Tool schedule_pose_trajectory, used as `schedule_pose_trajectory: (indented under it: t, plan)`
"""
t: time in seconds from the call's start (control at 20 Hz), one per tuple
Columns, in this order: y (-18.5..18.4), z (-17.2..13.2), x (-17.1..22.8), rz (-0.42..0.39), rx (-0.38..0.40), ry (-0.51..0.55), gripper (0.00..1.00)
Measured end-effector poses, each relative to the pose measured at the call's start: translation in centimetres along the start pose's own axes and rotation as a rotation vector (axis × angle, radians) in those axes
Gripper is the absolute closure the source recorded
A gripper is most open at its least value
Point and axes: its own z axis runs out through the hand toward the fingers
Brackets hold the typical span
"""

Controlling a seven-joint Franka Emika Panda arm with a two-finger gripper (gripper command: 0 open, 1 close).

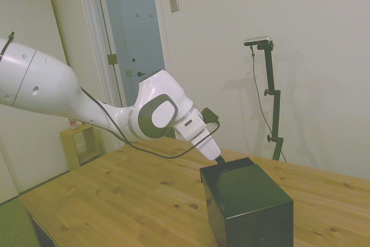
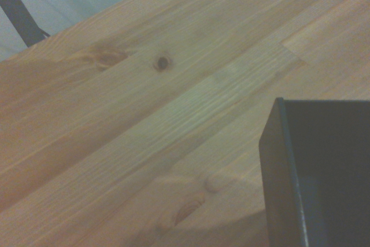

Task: Close the top drawer

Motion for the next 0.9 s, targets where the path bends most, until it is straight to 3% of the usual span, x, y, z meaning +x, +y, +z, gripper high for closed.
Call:
schedule_pose_trajectory:
  t: [0.9]
  plan:
    - [0.09,-0.52,0.78,0.077,-0.129,-0.028,1.0]
